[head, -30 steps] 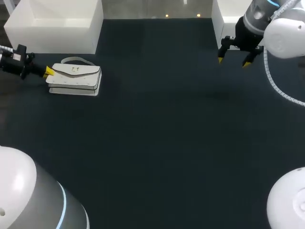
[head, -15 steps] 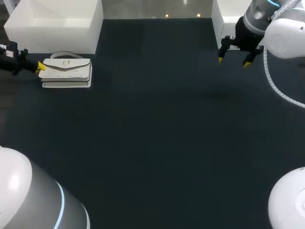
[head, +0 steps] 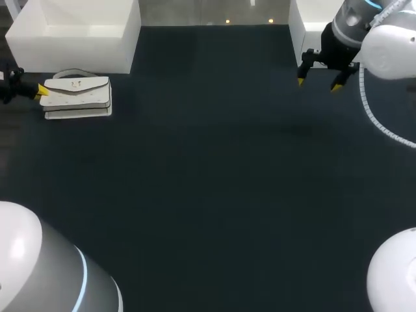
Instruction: Pick up the bag, open it, inspect its contents, close it, and place it on the opposite side
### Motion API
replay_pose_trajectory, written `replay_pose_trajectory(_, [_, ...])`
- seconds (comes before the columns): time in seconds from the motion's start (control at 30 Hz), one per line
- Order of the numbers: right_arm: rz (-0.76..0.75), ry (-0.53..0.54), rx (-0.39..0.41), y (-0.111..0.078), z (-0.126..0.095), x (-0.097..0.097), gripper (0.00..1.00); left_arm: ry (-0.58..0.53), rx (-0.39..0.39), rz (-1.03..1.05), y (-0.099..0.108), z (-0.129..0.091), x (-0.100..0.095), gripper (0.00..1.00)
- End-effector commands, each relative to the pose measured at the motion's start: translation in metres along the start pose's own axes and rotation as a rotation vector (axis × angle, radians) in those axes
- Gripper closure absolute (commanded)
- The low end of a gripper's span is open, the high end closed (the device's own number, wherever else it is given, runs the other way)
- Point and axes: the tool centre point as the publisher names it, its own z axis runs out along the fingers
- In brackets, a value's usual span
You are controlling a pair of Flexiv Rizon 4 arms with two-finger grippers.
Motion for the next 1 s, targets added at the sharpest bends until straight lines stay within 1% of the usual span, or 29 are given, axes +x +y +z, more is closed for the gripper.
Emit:
replay_pose_trajectory(0.03, [0.001, -0.003, -0.001, -0.001, -0.001, 0.0, 0.0, 0.126, -0.505, -0.015, -0.013, -0.007, -0.017, 1.0])
replay_pose_trajectory(0.1, [0.001, -0.003, -0.001, -0.001, -0.001, 0.0, 0.0, 0.125, -0.504, -0.031, -0.016, -0.008, -0.023, 1.0])
replay_pose_trajectory(0.3, [0.001, -0.003, -0.001, -0.001, -0.001, 0.0, 0.0, 0.131, -0.503, -0.049, -0.027, -0.011, -0.033, 1.0])
replay_pose_trajectory(0.57, [0.001, -0.003, -0.001, -0.001, -0.001, 0.0, 0.0, 0.131, -0.532, -0.039, -0.034, -0.004, -0.029, 1.0])
replay_pose_trajectory(0.6, [0.001, -0.003, -0.001, -0.001, -0.001, 0.0, 0.0, 0.128, -0.537, -0.037, -0.035, -0.004, -0.028, 0.93])
replay_pose_trajectory(0.63, [0.001, -0.003, -0.001, -0.001, -0.001, 0.0, 0.0, 0.125, -0.539, -0.036, -0.036, -0.003, -0.028, 0.69])
replay_pose_trajectory(0.67, [0.001, -0.003, -0.001, -0.001, -0.001, 0.0, 0.0, 0.125, -0.54, -0.036, -0.036, -0.003, -0.028, 0.51])
replay_pose_trajectory(0.7, [0.001, -0.003, -0.001, -0.001, -0.001, 0.0, 0.0, 0.124, -0.54, -0.034, -0.036, -0.003, -0.026, 0.16])
replay_pose_trajectory(0.73, [0.001, -0.003, -0.001, -0.001, -0.001, 0.0, 0.0, 0.123, -0.54, -0.033, -0.036, -0.003, -0.025, 0.07])
replay_pose_trajectory(0.77, [0.001, -0.003, -0.001, -0.001, -0.001, 0.0, 0.0, 0.123, -0.536, -0.03, -0.036, -0.004, -0.024, 0.02])
replay_pose_trajectory(0.8, [0.001, -0.003, -0.001, -0.001, -0.001, 0.0, 0.0, 0.119, -0.53, -0.026, -0.037, -0.007, -0.023, 0.0])
replay_pose_trajectory(1.0, [0.001, -0.003, -0.001, -0.001, -0.001, 0.0, 0.0, 0.113, -0.501, 0.002, -0.033, -0.022, -0.008, 0.0])
